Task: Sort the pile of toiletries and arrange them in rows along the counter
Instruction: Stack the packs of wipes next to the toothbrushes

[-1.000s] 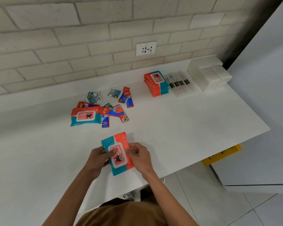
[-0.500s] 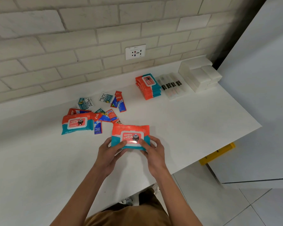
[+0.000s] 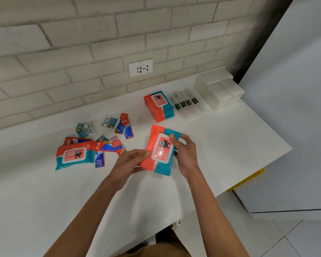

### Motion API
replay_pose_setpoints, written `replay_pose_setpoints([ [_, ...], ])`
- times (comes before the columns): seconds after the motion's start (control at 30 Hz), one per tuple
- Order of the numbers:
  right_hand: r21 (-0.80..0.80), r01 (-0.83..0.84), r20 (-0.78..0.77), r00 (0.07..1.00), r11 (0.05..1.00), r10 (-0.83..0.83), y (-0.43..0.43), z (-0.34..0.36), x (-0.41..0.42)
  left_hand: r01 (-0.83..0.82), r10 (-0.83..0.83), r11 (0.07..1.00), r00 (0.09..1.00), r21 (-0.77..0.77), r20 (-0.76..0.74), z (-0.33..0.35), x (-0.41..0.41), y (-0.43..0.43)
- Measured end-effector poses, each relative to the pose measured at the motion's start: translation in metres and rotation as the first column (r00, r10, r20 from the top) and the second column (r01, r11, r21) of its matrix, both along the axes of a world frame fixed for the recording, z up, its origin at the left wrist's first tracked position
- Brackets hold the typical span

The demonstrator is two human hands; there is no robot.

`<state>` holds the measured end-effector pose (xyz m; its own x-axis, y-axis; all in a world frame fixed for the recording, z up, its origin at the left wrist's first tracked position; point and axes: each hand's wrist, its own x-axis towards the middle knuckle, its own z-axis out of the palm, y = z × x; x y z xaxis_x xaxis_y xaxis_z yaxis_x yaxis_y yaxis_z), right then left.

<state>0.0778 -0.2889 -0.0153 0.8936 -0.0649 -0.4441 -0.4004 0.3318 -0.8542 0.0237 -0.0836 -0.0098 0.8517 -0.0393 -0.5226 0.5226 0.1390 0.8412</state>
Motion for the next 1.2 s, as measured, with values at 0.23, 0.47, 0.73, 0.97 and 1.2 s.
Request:
replay_pose_setpoints([
  [0.23, -0.181, -0.123, -0.072, 0.991, 0.976, 0.111, 0.000, 0.004, 0.041, 0.040, -0.040, 0.998, 0.999, 0.050, -0.003, -0.001, 0.050, -0.027],
  [0.47, -0.334, -0.225, -0.087, 0.974, 0.916, 0.207, -0.015, -0.021, 0.077, -0.154, 0.155, 0.988, 0.983, 0.015, -0.095, -0.024, 0.099, -0.032],
  [0.73, -0.388, -0.160, -0.039, 0.987, 0.908, 0.158, -0.014, -0.040, 0.143, -0.163, 0.163, 0.986, 0.986, 0.022, -0.026, -0.025, 0.167, -0.038],
  [0.97, -0.518, -0.173, 0.053, 0.971, 0.838, 0.234, -0.006, -0.036, 0.212, -0.148, 0.152, 0.980, 0.988, 0.130, -0.021, -0.024, 0.238, -0.032],
  [1.2, -0.614, -0.151, 0.093, 0.961, 0.774, 0.262, 0.010, -0.039, 0.259, -0.220, 0.245, 0.883, 0.970, 0.415, -0.007, -0.042, 0.293, -0.029],
])
